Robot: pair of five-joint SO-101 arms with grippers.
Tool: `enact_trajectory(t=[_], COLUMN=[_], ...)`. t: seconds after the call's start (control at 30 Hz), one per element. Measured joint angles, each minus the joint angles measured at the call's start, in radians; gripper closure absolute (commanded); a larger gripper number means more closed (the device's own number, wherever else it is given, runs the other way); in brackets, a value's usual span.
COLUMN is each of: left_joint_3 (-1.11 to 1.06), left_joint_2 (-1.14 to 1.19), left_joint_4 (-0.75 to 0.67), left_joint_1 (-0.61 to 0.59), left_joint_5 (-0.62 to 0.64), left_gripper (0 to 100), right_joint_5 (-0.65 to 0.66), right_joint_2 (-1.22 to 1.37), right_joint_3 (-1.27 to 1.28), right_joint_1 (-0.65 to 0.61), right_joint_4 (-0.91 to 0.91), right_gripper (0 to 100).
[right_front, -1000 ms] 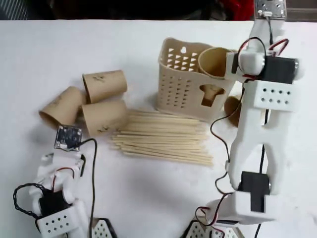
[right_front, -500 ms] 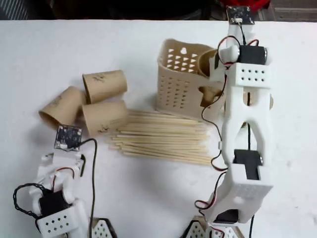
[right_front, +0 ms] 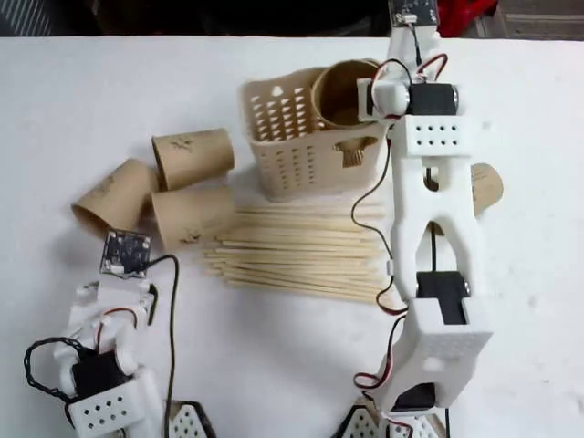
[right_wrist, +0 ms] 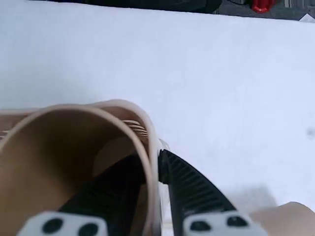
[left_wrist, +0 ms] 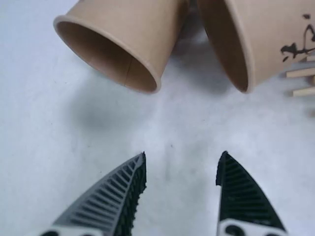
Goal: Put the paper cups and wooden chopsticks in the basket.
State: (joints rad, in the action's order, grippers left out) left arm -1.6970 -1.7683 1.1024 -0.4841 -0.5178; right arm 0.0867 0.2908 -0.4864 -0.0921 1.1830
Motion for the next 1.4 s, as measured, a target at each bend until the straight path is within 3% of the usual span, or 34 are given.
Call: enact_trajectory(t=[0.2,0.43,0.57,0.77,1.1,1.4], left_joint_3=[0.000,0.000,0.000,0.000,0.000,0.000], left_joint_2=[0.000,0.000,0.000,0.000,0.000,0.000], left_joint_4=[0.000,0.000,0.000,0.000,0.000,0.000], left_joint_1=[0.000,0.000,0.000,0.000,0.000,0.000], left_joint_5=[0.000,0.000,0.000,0.000,0.000,0.000], left_gripper=[76,76,76,76,76,76], right_joint_5=[-0.008,-0.008,-0.008,-0.009,-0.002,0.235], right_joint_2=[-0.002,-0.002,-0.002,-0.052,-0.308,-0.433], right_joint_3=[0.012,0.012,0.011,-0.066,-0.144,-0.032], right_joint_1=[0.000,-0.005,-0.008,-0.003,-0.003,0.193], right_joint_4=[0.064,0.135,0.141,0.161,0.359,0.516], right_gripper=[97.4,73.4,65.6,65.0,65.1,65.1])
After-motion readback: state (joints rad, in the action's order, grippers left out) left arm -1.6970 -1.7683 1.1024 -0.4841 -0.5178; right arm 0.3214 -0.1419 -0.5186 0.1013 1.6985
